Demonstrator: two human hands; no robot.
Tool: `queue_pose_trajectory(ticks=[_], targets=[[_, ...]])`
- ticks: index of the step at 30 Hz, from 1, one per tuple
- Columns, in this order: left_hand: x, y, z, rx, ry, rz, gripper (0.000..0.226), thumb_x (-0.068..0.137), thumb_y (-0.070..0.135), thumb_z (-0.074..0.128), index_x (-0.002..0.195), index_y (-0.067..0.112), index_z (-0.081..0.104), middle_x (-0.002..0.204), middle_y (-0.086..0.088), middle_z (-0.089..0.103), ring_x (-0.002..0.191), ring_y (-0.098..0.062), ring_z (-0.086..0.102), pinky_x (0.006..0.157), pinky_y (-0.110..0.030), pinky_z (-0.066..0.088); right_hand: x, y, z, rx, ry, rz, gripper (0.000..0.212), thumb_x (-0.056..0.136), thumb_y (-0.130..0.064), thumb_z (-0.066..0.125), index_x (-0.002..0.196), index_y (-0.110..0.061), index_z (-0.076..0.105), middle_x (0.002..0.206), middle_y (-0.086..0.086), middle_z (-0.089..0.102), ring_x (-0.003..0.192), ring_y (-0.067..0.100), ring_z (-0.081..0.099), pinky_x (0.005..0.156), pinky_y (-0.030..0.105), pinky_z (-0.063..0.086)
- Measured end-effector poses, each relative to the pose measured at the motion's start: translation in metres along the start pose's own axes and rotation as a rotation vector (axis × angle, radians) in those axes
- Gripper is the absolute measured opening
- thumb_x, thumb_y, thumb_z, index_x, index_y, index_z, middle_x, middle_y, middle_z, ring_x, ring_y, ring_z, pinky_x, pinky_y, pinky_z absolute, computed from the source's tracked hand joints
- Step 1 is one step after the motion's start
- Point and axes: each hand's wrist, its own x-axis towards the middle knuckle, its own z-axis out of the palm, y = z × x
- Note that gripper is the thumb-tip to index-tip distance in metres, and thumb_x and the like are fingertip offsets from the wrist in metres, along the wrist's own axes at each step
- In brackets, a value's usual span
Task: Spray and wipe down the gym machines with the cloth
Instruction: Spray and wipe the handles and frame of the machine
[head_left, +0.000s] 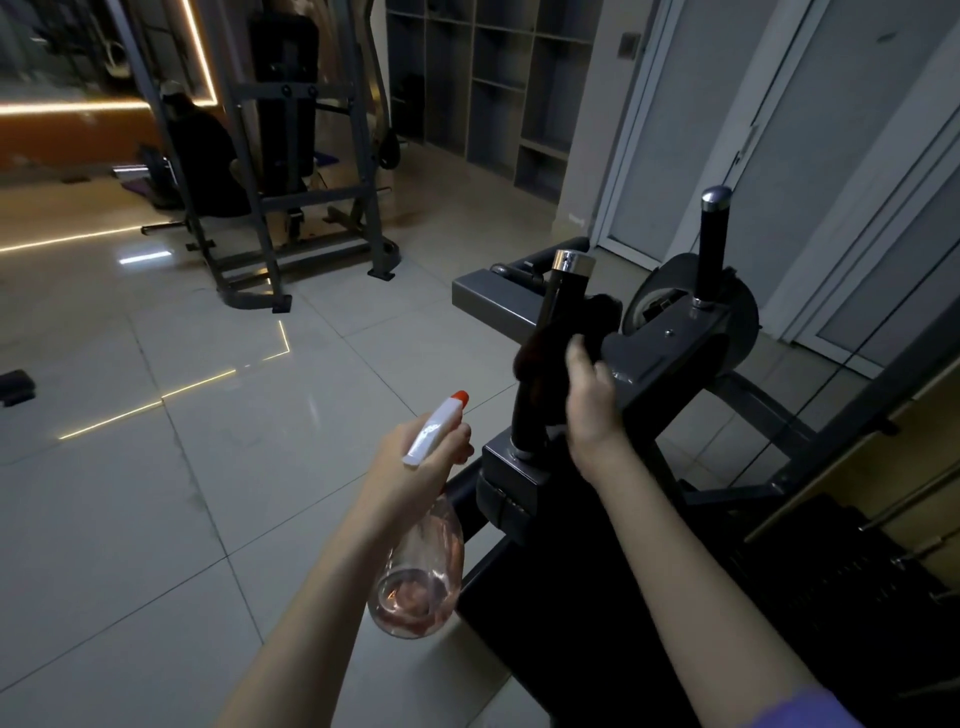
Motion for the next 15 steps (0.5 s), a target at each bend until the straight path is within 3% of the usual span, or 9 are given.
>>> queue_pose_trajectory(ticks=[3,5,8,10,12,15], targets=[[0.000,0.001,0.004,-0.006,-0.010,0.004,0.022,0.096,0.026,0.054,0.091,0.008,0.064,0.084,-0.009,0.070,0.058,0.001,0.057,0.054,-0.016,0.043,-0.005,0.009,0.006,-0.003,0.014,-0.022,0.028,0.100,-0.020,0.039,0.115,-0.002,0.053,0.097,0.005,0.052,0.094,0.020,0.051,0.081,0.025,0.041],[-0.001,0.002,0.006,-0.016,-0.018,0.010,0.021,0.096,0.026,0.054,0.091,0.008,0.063,0.083,-0.009,0.069,0.058,0.001,0.057,0.052,-0.015,0.042,-0.010,0.022,-0.003,-0.055,0.001,-0.024,0.027,0.099,-0.006,0.035,0.119,0.002,0.051,0.093,0.005,0.051,0.087,0.017,0.047,0.064,0.021,0.036],[-0.002,0.003,0.010,-0.019,-0.029,0.028,0.026,0.096,0.029,0.055,0.090,0.004,0.062,0.083,-0.016,0.067,0.061,-0.007,0.055,0.054,-0.020,0.040,-0.015,0.034,-0.015,-0.202,-0.078,-0.020,0.030,0.095,0.004,0.032,0.117,0.003,0.052,0.096,0.009,0.053,0.091,0.020,0.049,0.063,0.017,0.039],[-0.003,0.005,0.013,-0.037,-0.045,0.044,0.035,0.096,0.030,0.055,0.093,-0.005,0.057,0.079,-0.021,0.062,0.062,-0.013,0.050,0.052,-0.020,0.038,-0.014,0.026,-0.022,-0.217,-0.112,-0.068,0.027,0.096,0.001,0.035,0.119,0.003,0.050,0.096,0.006,0.053,0.097,0.023,0.051,0.070,0.017,0.044],[-0.005,0.007,0.014,-0.047,-0.048,0.052,0.035,0.097,0.026,0.053,0.095,-0.008,0.056,0.078,-0.017,0.058,0.060,-0.011,0.047,0.050,-0.017,0.036,-0.004,-0.001,-0.023,-0.127,-0.022,-0.102,0.033,0.100,-0.016,0.040,0.128,0.002,0.045,0.101,0.001,0.049,0.108,0.021,0.049,0.085,0.023,0.043],[-0.008,0.006,0.012,-0.023,-0.032,0.061,0.032,0.096,0.025,0.052,0.094,-0.007,0.058,0.080,-0.019,0.061,0.058,-0.005,0.048,0.052,-0.017,0.037,0.012,-0.048,-0.008,-0.079,0.029,-0.183,0.039,0.101,-0.035,0.036,0.124,-0.005,0.048,0.098,-0.003,0.049,0.095,0.014,0.048,0.078,0.021,0.038]])
